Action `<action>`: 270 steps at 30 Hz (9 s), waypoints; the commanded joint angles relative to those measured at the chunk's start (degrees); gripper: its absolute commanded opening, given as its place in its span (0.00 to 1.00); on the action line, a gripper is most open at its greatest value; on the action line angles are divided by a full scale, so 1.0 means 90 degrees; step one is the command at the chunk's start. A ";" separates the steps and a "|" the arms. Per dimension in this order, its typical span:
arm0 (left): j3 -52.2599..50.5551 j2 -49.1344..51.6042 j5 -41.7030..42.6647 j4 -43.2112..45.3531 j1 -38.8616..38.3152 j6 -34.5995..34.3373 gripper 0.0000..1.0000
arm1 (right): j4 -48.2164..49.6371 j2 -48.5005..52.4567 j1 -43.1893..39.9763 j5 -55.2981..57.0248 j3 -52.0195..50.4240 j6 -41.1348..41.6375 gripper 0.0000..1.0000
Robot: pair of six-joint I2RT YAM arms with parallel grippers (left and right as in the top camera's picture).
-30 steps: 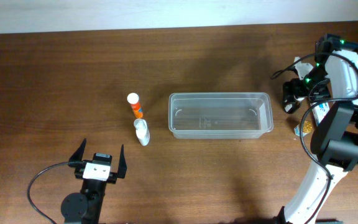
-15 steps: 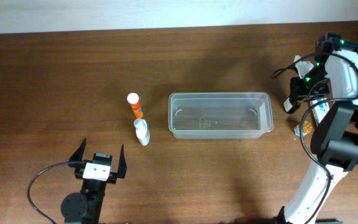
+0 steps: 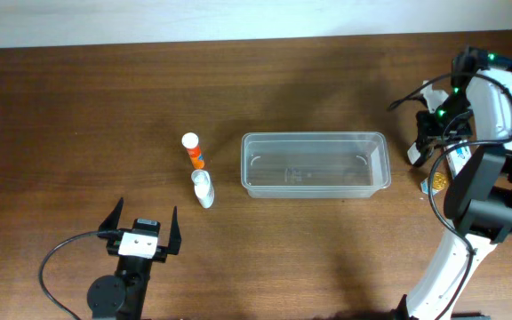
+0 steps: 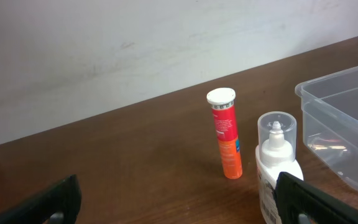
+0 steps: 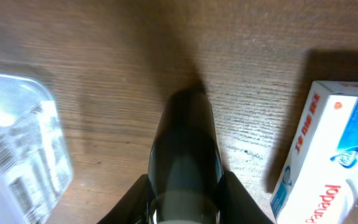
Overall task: Pack container
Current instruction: 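Move right gripper to the dark brown bottle and grasp it, then carry the brown bottle into the container and release it, then move right gripper to the white medicine box and grasp it, then place the white box upright in the container beside the bottle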
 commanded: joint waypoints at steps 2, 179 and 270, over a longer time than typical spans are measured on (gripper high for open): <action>-0.0022 -0.0049 0.0066 -0.0024 0.0015 0.0073 0.99 | -0.0534 -0.0085 0.0036 -0.0624 0.1003 0.0158 0.26; -0.0022 -0.0049 0.0066 -0.0024 0.0015 0.0073 0.99 | 0.3220 -0.0665 -0.1583 -0.0245 -0.2752 0.1003 0.80; -0.0022 -0.0049 0.0066 -0.0024 0.0015 0.0073 0.99 | 0.0508 -0.1843 0.3988 -0.0488 -0.0437 -0.0748 0.44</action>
